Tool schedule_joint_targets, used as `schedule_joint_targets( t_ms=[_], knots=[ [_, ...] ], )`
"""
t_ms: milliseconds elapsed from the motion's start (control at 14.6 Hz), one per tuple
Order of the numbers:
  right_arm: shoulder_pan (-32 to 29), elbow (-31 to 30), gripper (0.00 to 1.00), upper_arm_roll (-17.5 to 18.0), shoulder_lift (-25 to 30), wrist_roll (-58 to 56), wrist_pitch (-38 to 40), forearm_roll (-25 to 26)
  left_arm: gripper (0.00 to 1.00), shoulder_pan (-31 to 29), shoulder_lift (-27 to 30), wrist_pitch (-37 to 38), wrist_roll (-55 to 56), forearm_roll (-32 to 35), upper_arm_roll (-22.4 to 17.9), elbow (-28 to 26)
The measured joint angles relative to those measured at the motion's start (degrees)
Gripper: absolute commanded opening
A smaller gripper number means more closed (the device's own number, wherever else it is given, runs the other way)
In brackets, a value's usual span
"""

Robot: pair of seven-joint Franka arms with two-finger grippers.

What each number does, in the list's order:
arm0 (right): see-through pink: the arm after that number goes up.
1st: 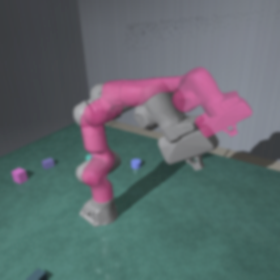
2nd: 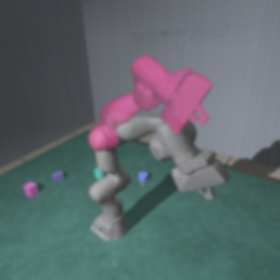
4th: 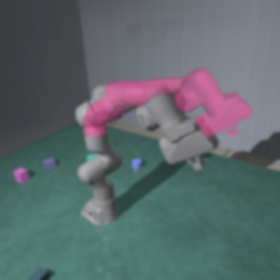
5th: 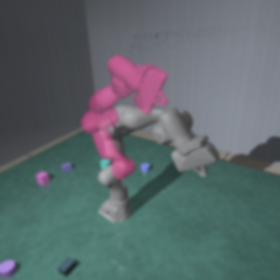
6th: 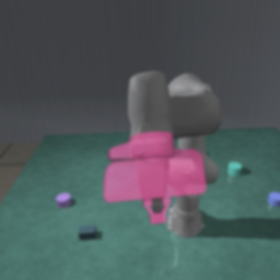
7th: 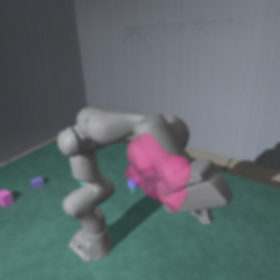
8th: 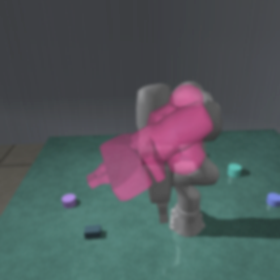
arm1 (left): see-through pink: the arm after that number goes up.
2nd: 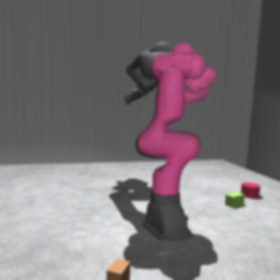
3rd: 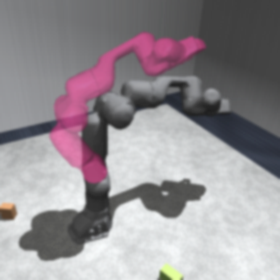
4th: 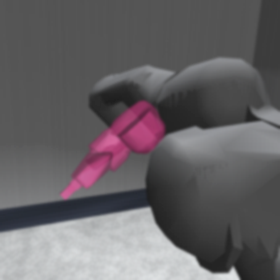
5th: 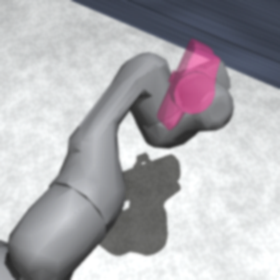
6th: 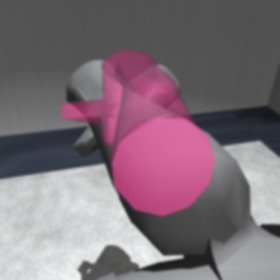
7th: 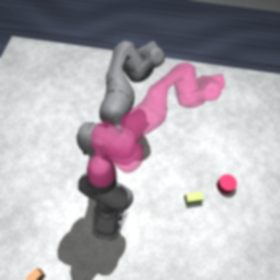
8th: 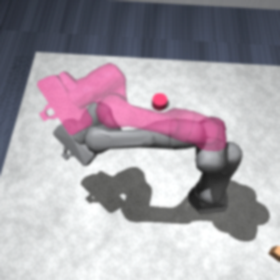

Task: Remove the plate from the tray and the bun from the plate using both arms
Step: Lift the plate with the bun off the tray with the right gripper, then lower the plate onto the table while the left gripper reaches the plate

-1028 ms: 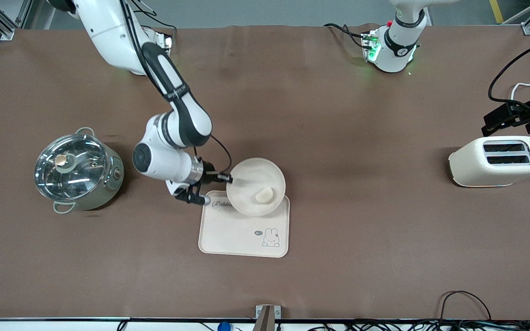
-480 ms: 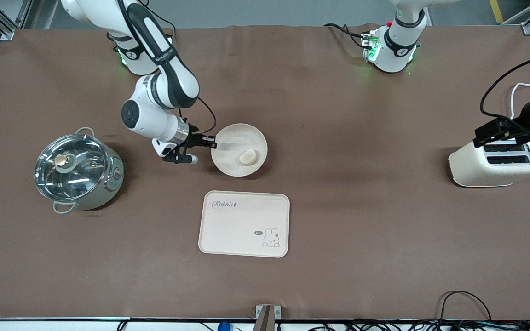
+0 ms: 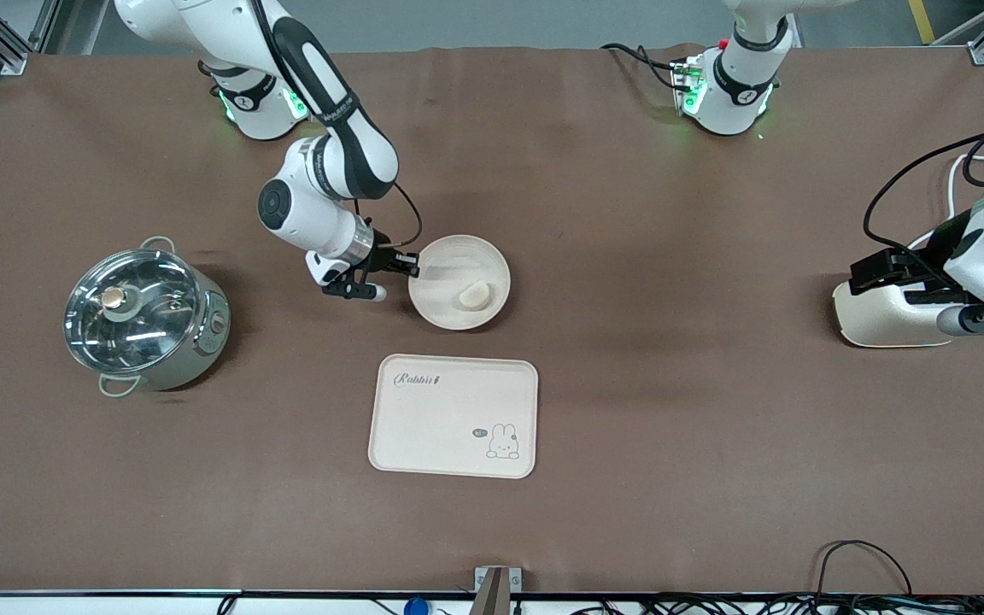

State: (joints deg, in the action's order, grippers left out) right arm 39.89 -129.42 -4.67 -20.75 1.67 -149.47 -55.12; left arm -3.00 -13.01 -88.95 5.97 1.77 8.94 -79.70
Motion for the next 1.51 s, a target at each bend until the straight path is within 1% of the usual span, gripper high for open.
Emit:
schedule_joint_targets(
  t_ms=[137,274,617,754,960,1028,1097,1165,1234,1371,1508],
  knots=[
    [0.1,1.8,0.0,0.0,-1.6,-1.3,-0.2,-3.8,1.0,1.7,-0.7,-2.1,0.5,-1.9,0.1,0.0],
    [0.1,3.0,0.0,0.0,-2.8,-3.3,-0.2,-5.6,1.0,3.7,-2.1,-3.4,2.4,-4.1,0.1,-0.1],
    [0.0,4.1,0.0,-0.1,-4.8,-4.2,-0.3,-6.0,1.0,7.3,-7.5,-7.9,5.0,-5.2,0.3,-0.1],
    [0.0,4.3,0.0,-0.1,-5.2,-4.8,-0.3,-6.0,1.0,9.1,-9.0,-9.9,9.0,-5.7,0.4,-0.1],
    [0.1,4.4,0.0,-0.1,-5.3,-5.6,-0.3,-6.1,1.0,12.7,-9.7,-11.4,16.4,-5.8,0.4,-0.1],
    [0.1,4.4,0.04,-0.1,-5.3,-6.1,-0.3,-6.1,1.0,13.7,-9.8,-11.4,18.5,-5.8,0.4,-0.1],
    [0.1,4.3,0.23,-0.1,-5.3,-7.0,-0.3,-6.2,1.0,14.5,-10.0,-11.4,20.3,-5.8,0.4,-0.1],
    [0.1,4.3,0.43,-0.1,-5.4,-7.8,-0.3,-6.3,1.0,15.1,-10.3,-11.5,22.1,-5.8,0.4,-0.2],
    [0.1,4.3,0.56,-0.1,-5.4,-8.1,-0.2,-6.4,1.0,15.5,-10.8,-12.1,23.9,-5.8,0.4,-0.2],
    [0.0,4.3,0.7,-0.2,-5.9,-8.4,-0.2,-6.4,1.0,16.6,-12.2,-14.5,27.3,-5.8,0.4,-0.2],
    [0.0,4.7,0.76,-0.1,-6.2,-8.7,0.0,-6.6,1.0,18.5,-13.4,-16.2,31.5,-5.8,0.5,-0.2]
  ],
)
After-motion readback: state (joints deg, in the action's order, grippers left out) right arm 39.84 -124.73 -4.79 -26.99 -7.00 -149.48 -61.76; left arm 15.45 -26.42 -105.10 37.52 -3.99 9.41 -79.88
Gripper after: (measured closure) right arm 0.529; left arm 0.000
